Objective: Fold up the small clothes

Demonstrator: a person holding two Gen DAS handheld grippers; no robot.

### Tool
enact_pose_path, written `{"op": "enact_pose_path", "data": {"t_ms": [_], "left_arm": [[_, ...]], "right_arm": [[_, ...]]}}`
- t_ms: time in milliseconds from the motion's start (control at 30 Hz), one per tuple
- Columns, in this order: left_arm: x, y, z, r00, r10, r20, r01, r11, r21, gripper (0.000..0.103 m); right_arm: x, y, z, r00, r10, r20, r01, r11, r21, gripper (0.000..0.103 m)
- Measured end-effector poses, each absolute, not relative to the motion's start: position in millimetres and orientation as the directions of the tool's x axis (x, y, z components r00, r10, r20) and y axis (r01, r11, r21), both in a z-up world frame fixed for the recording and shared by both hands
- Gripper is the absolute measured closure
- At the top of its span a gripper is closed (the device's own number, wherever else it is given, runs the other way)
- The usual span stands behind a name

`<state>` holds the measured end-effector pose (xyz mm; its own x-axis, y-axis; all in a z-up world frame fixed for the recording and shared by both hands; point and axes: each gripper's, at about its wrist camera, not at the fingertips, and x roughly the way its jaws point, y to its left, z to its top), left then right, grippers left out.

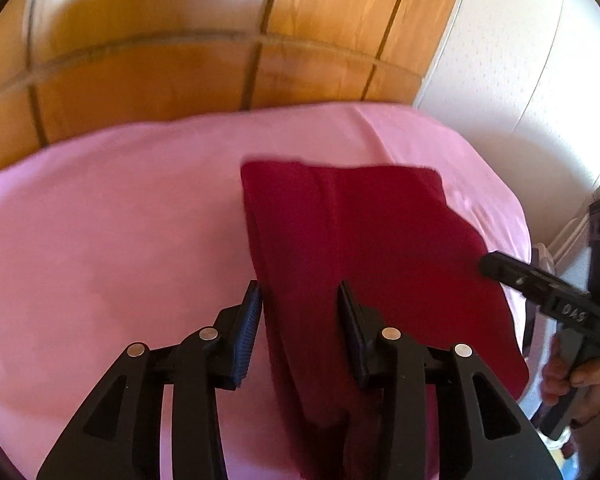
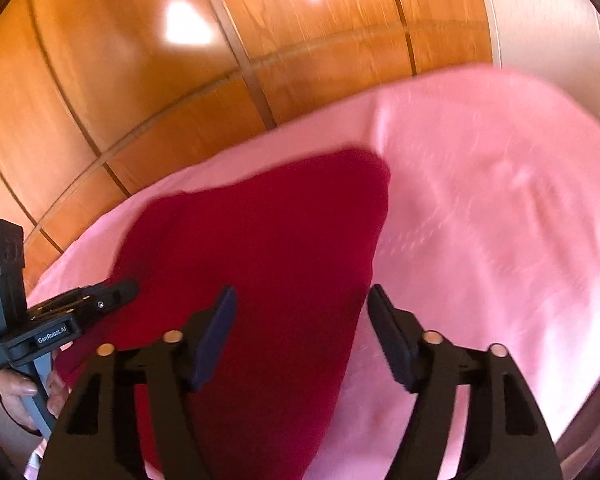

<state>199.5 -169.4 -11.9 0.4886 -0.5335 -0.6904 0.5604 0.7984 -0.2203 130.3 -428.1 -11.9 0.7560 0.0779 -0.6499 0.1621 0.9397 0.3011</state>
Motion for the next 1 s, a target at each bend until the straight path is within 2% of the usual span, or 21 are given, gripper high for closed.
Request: {"op": "enact_pose_path", "data": {"t_ms": [100,233,300,400,467,500,567,600,733,833,933,967,1000], "left_arm": [[188.2,-154.4,-4.4,0.520,-0.540,-0.662,0.559,0.801,-0.215,0.065],[173.9,-159.4,-4.6,0.524,-0.554,-0.647,0.572,0.791,-0.214,0.065],[169.2,-162.0,-8.6,0.523,-0.542,-0.657,0.578,0.793,-0.194,0.065],[178.6,-173.3,-27.0,0.510,-0.468,-0.722,0.564,0.816,-0.130,0.064],[181.0,-175.1,-37.5,0.522,-0.435,-0.734,0.546,0.831,-0.105,0.055],[182.2,-173.9,-39.8,0.524,-0.435,-0.733,0.539,0.835,-0.110,0.054],[184.9,-170.8,-42.4,0.534,-0.432,-0.727,0.520,0.846,-0.122,0.045],[185.8,-169.3,-43.2,0.537,-0.430,-0.725,0.510,0.851,-0.127,0.044],[180.3,-162.0,-33.7,0.559,-0.423,-0.713,0.469,0.871,-0.150,0.044],[166.9,-162.8,-21.4,0.607,-0.403,-0.685,0.468,0.878,-0.102,0.044],[154.3,-161.1,-11.7,0.635,-0.413,-0.652,0.475,0.875,-0.092,0.044],[150.7,-161.0,-8.4,0.644,-0.415,-0.642,0.476,0.875,-0.088,0.044],[149.0,-160.3,-6.7,0.649,-0.415,-0.637,0.476,0.875,-0.086,0.044]], "right_arm": [[110.7,-410.8,7.3,0.772,0.084,-0.630,0.120,0.954,0.275,0.059],[100.2,-368.1,8.8,0.757,0.086,-0.647,0.064,0.977,0.204,0.065],[97.9,-350.3,1.6,0.739,0.076,-0.669,0.052,0.984,0.168,0.070],[89.0,-331.1,-16.1,0.710,0.065,-0.701,0.050,0.989,0.142,0.073],[91.6,-325.9,-33.7,0.685,0.069,-0.725,0.058,0.987,0.149,0.074],[92.4,-326.8,-43.2,0.677,0.069,-0.733,0.068,0.985,0.156,0.073],[90.8,-317.9,-55.7,0.695,0.024,-0.718,0.075,0.992,0.106,0.074],[91.7,-311.1,-58.1,0.704,-0.015,-0.710,0.081,0.995,0.060,0.073],[93.4,-308.2,-57.4,0.706,-0.054,-0.706,0.109,0.994,0.033,0.073],[91.5,-315.7,-50.4,0.697,-0.009,-0.717,0.087,0.994,0.072,0.072],[85.6,-328.5,-33.4,0.701,0.074,-0.709,0.062,0.985,0.164,0.059],[79.4,-331.0,-26.6,0.710,0.086,-0.698,0.064,0.980,0.186,0.051],[76.6,-334.0,-20.1,0.721,0.089,-0.687,0.069,0.978,0.199,0.047]]}}
